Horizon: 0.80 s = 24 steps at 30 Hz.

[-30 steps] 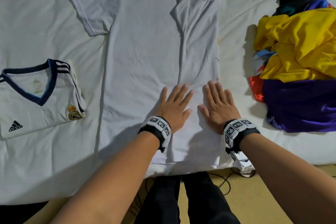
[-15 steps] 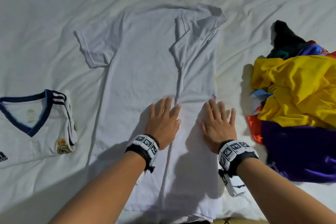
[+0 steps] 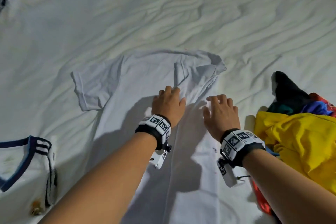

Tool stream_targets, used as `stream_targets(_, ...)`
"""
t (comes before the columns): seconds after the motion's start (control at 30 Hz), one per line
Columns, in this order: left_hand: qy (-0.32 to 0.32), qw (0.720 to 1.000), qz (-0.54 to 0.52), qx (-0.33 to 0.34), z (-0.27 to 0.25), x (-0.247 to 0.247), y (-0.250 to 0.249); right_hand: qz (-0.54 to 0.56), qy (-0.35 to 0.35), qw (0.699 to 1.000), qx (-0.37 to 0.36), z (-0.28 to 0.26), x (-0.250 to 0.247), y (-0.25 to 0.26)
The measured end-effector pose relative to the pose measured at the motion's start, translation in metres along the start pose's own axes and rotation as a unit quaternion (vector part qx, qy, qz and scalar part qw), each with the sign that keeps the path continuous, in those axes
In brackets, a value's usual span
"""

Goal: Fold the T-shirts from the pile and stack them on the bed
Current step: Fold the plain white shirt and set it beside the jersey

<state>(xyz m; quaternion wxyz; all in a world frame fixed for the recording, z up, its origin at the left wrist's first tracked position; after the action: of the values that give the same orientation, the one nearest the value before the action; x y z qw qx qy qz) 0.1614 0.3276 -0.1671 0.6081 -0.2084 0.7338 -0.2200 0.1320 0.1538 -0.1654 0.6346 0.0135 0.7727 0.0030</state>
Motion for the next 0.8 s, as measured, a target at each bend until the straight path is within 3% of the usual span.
stream_targets(0.2, 0.004, 0.997, -0.002, -0.081, 0.054, 0.017, -0.005, 0.042, -0.042, 0.997, 0.046, 0.066, -0.015, -0.015)
stream_targets(0.33, -0.013, 0.992, -0.027, -0.126, 0.071, 0.021, 0.001, -0.009, -0.038, 0.999, 0.037, 0.103, -0.022, -0.025)
stream_targets(0.53, -0.076, 0.962, -0.17, -0.198, 0.054, 0.003, 0.02, -0.032, -0.067, 0.997, 0.005, 0.139, -0.028, -0.029)
stream_targets(0.7, -0.132, 0.928, -0.254, -0.237, 0.036, -0.008, 0.039, 0.067, -0.143, 0.987, -0.021, 0.157, -0.043, -0.006)
stream_targets(0.8, -0.168, 0.908, -0.285, -0.256, 0.028, -0.013, 0.053, 0.177, -0.118, 0.977, -0.028, 0.168, -0.044, 0.011)
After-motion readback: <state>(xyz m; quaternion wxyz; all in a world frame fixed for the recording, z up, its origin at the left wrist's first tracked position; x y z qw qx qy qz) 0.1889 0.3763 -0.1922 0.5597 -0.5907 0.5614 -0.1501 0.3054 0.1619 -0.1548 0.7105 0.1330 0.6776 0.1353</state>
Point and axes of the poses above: each hand's wrist, its own z-axis towards the middle knuckle, its own x-axis out of the palm, y = z × x, the point moved 5 cm from there along z, towards the middle knuckle, and after that the axes turned 15 degrees about -z, right-handed, at the moved point
